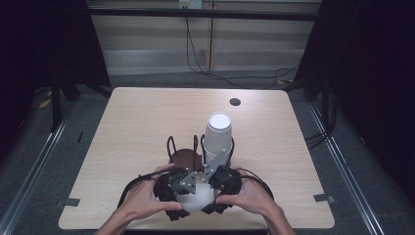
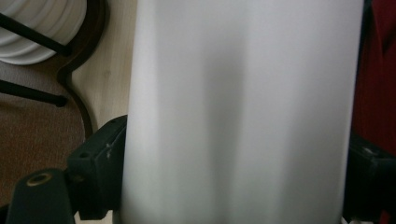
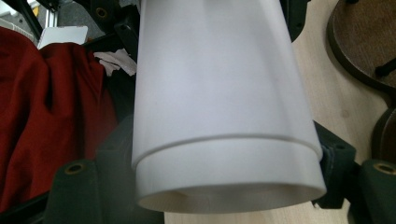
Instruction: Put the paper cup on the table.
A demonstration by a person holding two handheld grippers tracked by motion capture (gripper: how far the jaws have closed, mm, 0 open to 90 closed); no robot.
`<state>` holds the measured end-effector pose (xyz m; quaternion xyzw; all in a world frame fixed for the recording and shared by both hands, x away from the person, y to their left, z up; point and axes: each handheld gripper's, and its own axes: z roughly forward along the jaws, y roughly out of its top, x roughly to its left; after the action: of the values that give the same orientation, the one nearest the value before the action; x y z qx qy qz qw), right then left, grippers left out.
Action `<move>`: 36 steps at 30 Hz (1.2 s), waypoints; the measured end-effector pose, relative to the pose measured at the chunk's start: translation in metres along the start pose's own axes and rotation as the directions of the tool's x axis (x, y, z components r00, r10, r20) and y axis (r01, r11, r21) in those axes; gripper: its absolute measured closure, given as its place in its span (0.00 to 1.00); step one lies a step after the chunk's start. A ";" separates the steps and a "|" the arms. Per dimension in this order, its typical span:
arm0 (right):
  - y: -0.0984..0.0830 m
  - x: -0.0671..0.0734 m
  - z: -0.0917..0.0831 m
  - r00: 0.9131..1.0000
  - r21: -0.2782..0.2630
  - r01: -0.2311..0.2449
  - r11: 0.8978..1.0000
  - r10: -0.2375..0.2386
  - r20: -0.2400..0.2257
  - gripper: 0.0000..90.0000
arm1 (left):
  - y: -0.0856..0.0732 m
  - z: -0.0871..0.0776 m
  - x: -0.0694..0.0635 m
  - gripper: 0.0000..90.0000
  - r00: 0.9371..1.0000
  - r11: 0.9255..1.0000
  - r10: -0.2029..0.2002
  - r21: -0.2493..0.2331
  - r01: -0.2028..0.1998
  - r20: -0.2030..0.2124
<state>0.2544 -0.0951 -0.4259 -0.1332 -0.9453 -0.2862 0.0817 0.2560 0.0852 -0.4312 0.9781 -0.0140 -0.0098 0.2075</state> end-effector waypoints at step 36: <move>-0.011 -0.003 -0.002 0.998 -0.025 -0.051 0.998 0.052 0.033 0.29 | -0.033 -0.041 0.016 0.17 0.994 0.920 -0.105 -0.375 0.109 0.029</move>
<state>0.2540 -0.1054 -0.4301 -0.1634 -0.9392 -0.2932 0.0718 0.2734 0.1317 -0.4074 0.9194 0.0407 -0.0278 0.3903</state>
